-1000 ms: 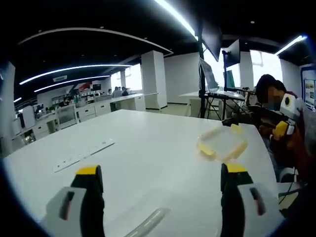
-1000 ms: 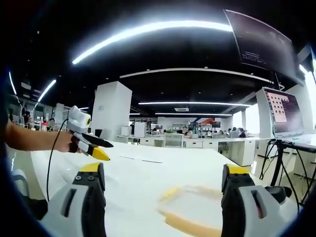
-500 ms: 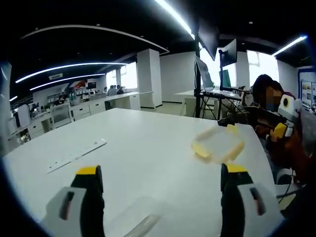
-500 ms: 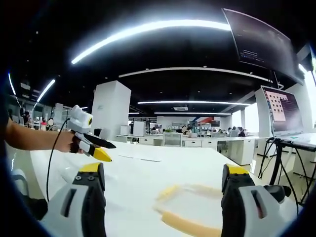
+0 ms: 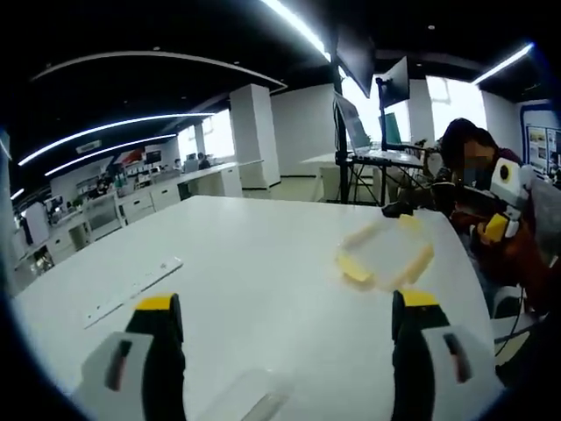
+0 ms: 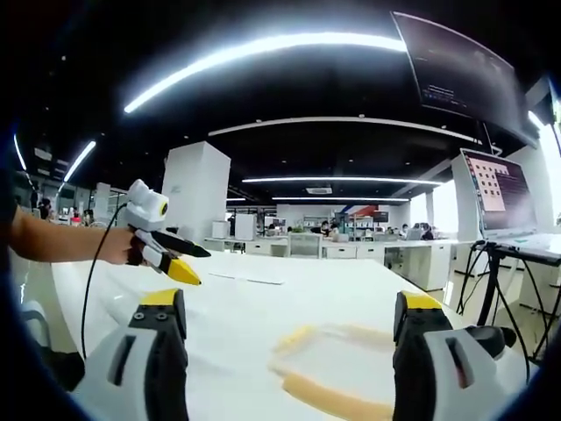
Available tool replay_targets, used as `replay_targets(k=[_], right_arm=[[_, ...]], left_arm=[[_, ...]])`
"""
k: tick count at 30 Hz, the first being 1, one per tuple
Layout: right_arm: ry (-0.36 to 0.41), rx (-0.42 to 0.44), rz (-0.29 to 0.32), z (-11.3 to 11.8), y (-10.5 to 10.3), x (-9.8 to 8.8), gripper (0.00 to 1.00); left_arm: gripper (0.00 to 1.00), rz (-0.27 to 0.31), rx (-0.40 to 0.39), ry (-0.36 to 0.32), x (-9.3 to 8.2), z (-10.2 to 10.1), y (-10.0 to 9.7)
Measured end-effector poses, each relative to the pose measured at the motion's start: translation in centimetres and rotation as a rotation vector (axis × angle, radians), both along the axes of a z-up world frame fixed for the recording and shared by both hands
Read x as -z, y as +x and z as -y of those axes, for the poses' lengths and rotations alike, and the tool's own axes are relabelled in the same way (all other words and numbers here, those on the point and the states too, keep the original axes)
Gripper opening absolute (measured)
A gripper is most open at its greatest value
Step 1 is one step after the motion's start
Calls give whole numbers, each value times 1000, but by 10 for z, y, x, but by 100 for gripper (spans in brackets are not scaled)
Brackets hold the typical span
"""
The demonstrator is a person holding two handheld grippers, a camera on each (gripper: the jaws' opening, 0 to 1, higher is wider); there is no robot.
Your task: Snap each plastic latch of the storage box into its locked position after aligning the lid with the box until every specified latch is closed and the lid sits flush.
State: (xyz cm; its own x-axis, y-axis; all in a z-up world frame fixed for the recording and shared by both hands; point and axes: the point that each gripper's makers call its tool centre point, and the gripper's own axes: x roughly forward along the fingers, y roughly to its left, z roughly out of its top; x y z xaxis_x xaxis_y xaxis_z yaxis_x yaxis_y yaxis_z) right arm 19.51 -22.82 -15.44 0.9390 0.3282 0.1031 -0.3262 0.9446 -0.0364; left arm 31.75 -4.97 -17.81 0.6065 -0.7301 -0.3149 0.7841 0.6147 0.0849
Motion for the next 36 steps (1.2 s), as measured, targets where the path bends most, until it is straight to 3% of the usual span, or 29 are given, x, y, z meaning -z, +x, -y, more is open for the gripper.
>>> replay_targets(k=[16,36], right_arm=[[1,0,-3,1,2,1,100],[3,-9,-18,0,6,5,100]], left_arm=[[100,-21,53,36,0,13,25],[100,-10,77,49,-2,26,32]])
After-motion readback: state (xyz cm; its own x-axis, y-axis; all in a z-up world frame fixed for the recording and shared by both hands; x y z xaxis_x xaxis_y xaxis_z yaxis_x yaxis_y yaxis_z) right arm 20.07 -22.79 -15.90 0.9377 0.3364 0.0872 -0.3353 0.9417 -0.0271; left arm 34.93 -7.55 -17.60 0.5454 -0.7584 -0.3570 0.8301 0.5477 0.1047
